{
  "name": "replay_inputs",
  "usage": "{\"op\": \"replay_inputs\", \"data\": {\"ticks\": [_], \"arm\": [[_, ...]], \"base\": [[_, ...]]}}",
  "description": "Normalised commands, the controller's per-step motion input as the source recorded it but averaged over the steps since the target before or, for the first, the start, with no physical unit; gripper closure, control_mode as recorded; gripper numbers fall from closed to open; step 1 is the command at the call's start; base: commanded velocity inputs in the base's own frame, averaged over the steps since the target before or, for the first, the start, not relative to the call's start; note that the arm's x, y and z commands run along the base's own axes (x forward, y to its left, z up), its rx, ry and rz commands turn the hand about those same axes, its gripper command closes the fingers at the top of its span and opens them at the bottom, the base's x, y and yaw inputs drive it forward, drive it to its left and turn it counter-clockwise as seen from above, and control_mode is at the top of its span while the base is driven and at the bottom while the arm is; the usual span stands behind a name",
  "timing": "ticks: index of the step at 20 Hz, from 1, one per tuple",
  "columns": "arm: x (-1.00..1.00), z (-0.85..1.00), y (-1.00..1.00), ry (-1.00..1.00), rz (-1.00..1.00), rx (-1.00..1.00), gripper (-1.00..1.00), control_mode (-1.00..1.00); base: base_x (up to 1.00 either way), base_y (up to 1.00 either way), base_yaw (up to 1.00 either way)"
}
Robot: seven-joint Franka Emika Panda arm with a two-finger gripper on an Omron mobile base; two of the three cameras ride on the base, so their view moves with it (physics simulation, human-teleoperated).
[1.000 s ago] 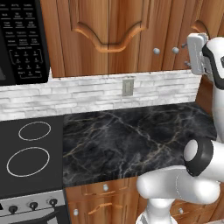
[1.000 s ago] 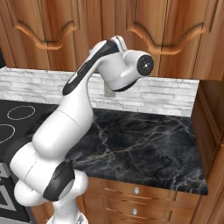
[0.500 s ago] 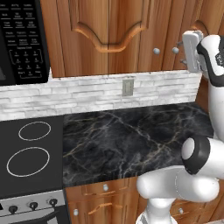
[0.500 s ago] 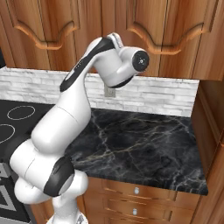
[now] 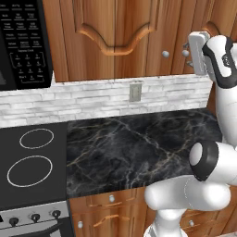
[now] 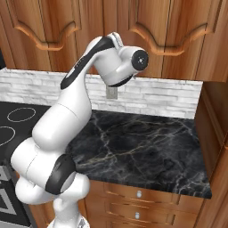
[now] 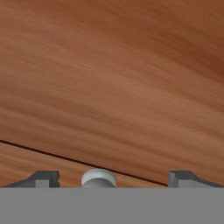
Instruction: Open the cabinet and move the ladle to the pot. Then close the cabinet.
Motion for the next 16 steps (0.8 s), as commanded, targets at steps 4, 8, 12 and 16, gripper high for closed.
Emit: {"op": "replay_inputs", "data": {"ticks": [4, 8, 12, 16], "arm": [[0.29, 0.00, 0.03, 0.00, 0.00, 0.00, -1.00, -1.00], [0.16, -0.02, 0.01, 0.03, 0.00, 0.00, -1.00, -1.00], [0.00, 0.00, 0.00, 0.00, 0.00, -0.01, 1.00, -1.00], [-0.12, 0.00, 0.00, 0.00, 0.01, 0.00, 1.00, -1.00]], "base": [[0.00, 0.00, 0.00], [0.00, 0.00, 0.00], [0.00, 0.00, 0.00], [0.00, 0.00, 0.00]]}}
